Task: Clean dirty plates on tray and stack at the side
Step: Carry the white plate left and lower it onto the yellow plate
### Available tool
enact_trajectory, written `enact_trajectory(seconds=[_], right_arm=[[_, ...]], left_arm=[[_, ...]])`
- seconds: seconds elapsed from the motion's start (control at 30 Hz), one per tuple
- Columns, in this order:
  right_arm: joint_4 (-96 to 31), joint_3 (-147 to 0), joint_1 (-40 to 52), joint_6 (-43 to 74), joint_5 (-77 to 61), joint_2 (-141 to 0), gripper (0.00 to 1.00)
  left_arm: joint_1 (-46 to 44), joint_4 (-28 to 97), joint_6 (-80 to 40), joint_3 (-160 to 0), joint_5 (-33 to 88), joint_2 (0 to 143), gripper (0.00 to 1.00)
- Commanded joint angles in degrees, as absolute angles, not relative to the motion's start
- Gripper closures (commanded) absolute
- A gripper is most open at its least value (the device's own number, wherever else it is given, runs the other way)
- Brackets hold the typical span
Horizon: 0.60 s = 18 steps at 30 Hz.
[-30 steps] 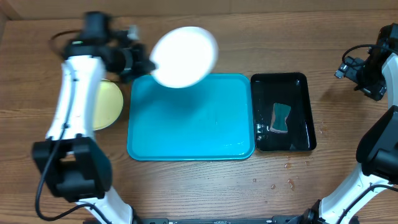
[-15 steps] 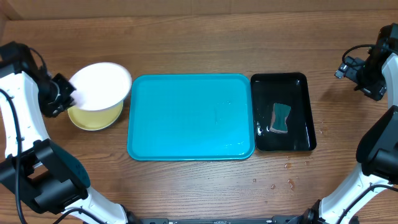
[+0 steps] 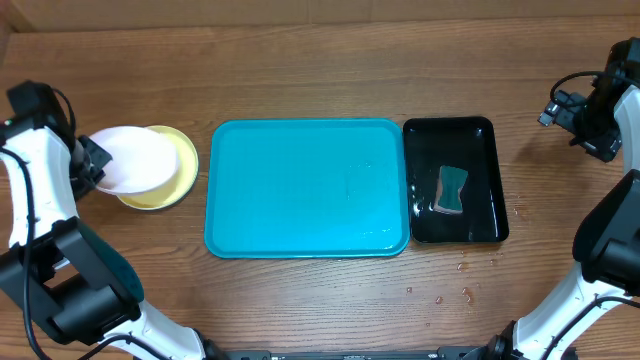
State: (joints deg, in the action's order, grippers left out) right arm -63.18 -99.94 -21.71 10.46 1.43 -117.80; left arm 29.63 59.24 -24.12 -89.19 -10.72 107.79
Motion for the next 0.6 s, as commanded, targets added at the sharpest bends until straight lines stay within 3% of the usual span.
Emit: enact_trajectory(seconds=[0.0,0.1,0.17,0.2,0.23,0.27,0.37,0.57], right_arm=[[-63.0,-100.8,-21.7,10.5,1.2,-116.3,0.0],[-63.0,-100.8,-21.7,10.5,1.3,-116.3,0.0],[-63.0,-100.8,-21.7,10.5,1.2,-116.3,0.0],[-63.0,-100.8,-21.7,10.5,1.2,-116.3,0.0],[-63.0,-100.8,-21.7,10.5,1.2,-116.3,0.0],[-63.0,-100.8,-21.7,10.5,1.3,-116.3,0.0],[-63.0,-100.8,-21.7,10.5,1.3,-116.3,0.0],[-63.0,-100.8,-21.7,10.5,1.3,-116.3,0.0]], left_arm=[[29.6,55.2,-19.4,-85.0,-4.9,107.2,0.96],[29.6,50.7,-18.3,-81.7,-3.3,107.2,0.96],[29.6,49.8,-18.3,-81.2,-3.3,107.2,0.89],[29.6,49.6,-18.3,-81.2,-3.0,107.2,0.63],[29.6,49.4,-18.2,-81.2,-2.2,107.2,0.28],[29.6,49.3,-17.8,-81.4,-0.9,107.2,0.11],[29.6,49.8,-14.5,-82.5,7.7,107.1,0.07],[28.1,54.0,-12.1,-87.5,22.0,105.2,0.2]])
